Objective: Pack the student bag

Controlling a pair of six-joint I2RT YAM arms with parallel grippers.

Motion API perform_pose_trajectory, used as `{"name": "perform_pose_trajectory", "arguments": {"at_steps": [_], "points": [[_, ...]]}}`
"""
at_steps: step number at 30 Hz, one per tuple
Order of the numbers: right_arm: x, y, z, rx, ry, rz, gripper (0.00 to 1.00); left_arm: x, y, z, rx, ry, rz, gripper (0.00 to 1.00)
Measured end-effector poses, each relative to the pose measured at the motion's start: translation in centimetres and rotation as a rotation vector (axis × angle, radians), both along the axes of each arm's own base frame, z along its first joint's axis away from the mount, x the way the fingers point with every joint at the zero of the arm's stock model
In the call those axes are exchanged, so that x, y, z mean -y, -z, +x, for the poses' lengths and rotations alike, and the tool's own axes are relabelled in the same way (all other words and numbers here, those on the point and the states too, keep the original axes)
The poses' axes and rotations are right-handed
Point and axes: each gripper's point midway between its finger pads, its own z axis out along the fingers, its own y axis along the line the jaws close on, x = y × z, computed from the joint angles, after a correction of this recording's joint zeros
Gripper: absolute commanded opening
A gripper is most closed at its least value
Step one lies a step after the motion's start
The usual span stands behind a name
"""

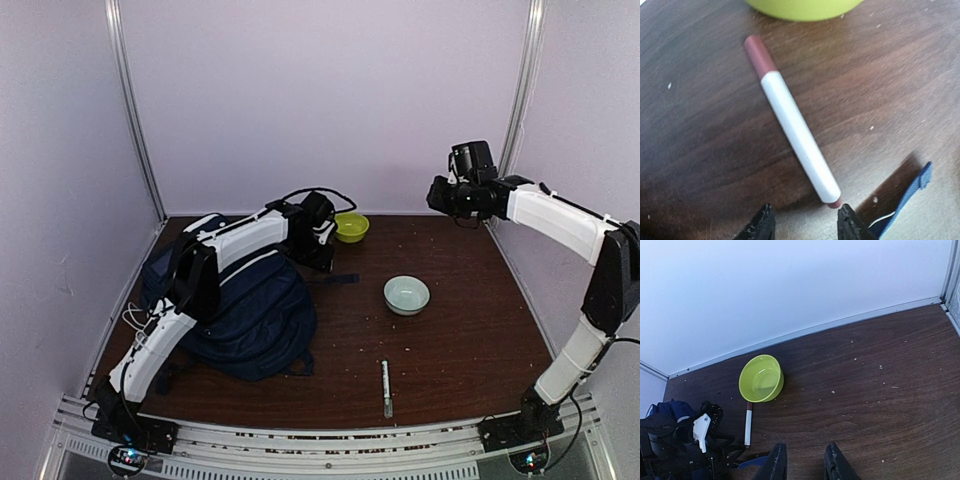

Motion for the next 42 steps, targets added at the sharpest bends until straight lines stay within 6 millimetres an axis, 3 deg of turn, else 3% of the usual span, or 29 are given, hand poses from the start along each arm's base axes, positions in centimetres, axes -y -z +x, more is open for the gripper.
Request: {"name": "perform_pose_trajectory", "arguments": {"at_steps": [5, 9, 14, 19, 29, 42], "points": [[-4.1, 2.7, 1.0, -0.061, -0.075, 0.089, 0.17, 0.7, -0.5, 0.6, -0.004, 0.016, -0.072, 0.46], [-8.5, 6.4, 2.3, -0.144, -0.133, 0.161, 0.00, 0.7, 0.7, 0.7, -0.053, -0.007, -0.138, 0.40], [-13.0, 10.9, 2.9, -0.261, -0.162, 0.250, 0.00, -0.4, 0.4, 2.0, -0.079, -0.047, -0.218, 0.40], [-16.0, 13.1, 3.5, -0.332, -0.169, 0.320, 0.00, -0.7, 0.2, 2.4, -0.105, -0.063, -0.264, 0.40], [-18.9, 17.9, 3.9, -0.458, -0.106, 0.346, 0.00, 0.3, 0.1, 1.9, -0.118, -0.038, -0.301, 0.41], [-20.5, 22.1, 4.1, -0.575, -0.011, 0.401, 0.02, 1.2, 0.1, 1.6, -0.124, -0.016, -0.337, 0.33]]}}
